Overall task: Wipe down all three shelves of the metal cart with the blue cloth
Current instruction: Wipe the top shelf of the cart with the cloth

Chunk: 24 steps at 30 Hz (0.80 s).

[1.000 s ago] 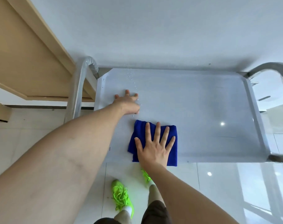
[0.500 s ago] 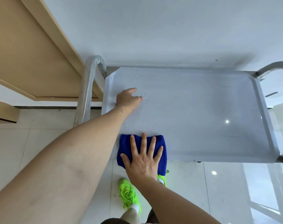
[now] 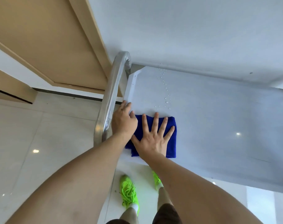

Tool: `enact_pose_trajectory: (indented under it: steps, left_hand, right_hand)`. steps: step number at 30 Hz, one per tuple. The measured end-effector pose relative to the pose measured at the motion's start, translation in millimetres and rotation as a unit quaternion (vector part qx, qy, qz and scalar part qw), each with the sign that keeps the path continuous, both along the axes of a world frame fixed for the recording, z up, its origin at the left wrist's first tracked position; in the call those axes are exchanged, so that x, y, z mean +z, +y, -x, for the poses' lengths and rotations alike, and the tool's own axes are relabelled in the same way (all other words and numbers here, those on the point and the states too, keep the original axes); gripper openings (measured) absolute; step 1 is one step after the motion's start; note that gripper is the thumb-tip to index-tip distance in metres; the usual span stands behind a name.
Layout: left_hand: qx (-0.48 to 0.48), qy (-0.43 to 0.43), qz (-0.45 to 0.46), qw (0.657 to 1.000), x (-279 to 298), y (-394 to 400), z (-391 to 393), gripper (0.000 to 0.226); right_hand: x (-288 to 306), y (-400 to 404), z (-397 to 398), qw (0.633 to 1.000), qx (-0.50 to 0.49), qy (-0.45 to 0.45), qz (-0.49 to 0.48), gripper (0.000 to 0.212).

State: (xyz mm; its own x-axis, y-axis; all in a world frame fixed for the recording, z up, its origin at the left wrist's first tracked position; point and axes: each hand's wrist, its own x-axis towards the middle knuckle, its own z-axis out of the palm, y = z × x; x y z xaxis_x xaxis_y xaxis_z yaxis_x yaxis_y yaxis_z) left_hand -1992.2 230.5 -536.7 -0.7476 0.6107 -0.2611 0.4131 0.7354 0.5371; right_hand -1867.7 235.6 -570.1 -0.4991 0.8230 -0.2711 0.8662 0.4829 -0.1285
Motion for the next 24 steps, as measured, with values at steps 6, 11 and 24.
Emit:
enact_pose_trajectory:
  steps: [6,11,24]
  left_hand:
    - [0.047,-0.013,-0.036,0.998,4.9,9.1,-3.1,0.048]
    - [-0.005,0.049,0.018,0.999,-3.7,6.3,-25.4,0.055]
    - [-0.048,0.140,0.091,0.985,-31.6,-5.1,-36.6,0.079]
  right_hand:
    - [-3.2,61.4,32.5,0.999,-0.047,0.007,0.008,0.089]
    - [-3.9,123.2,62.9,0.995,-0.096,0.024,-0.007,0.091]
    - [-11.6,204.4,118.9,0.989,-0.133,0.032,-0.057,0.087]
